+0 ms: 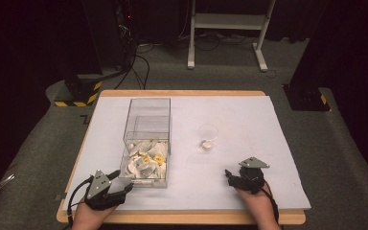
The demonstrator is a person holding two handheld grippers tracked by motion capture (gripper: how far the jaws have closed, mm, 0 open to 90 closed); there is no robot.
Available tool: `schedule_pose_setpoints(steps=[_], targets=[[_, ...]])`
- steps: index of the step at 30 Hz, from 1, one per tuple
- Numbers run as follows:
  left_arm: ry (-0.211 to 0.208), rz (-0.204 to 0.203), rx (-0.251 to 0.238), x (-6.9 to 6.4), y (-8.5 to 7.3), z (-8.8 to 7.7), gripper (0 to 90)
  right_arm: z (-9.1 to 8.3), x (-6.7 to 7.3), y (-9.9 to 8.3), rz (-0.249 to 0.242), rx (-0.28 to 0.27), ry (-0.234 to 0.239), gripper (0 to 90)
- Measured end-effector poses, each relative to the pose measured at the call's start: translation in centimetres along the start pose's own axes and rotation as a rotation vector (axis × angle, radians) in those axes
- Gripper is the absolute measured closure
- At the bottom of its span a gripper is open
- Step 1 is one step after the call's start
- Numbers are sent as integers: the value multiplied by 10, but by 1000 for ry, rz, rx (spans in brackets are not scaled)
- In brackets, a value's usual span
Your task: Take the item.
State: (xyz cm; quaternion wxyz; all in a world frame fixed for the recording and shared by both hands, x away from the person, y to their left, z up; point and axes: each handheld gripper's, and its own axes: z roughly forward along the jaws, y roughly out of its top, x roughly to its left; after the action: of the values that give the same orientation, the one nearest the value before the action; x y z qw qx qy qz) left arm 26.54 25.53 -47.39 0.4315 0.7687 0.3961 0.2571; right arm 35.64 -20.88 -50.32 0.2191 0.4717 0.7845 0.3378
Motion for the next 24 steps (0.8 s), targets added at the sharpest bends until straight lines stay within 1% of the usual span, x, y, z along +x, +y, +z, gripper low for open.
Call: schedule_pose_setpoints(steps=[3,7,13,17,24], targets=[[6,15,-1,-1,1,1,342,1,0,0,-8,6,-1,257],[-7,17,-5,0,0,2,353,1,1,1,-12,14,-4,256],[-19,10,-5,1,0,5,335,2,-1,1,6,21,2,251],[-13,12,-4,1,-1,5,336,3,0,2,15,28,-7,233],[3,17,-3,0,1,7,332,3,0,2,13,28,-10,226]])
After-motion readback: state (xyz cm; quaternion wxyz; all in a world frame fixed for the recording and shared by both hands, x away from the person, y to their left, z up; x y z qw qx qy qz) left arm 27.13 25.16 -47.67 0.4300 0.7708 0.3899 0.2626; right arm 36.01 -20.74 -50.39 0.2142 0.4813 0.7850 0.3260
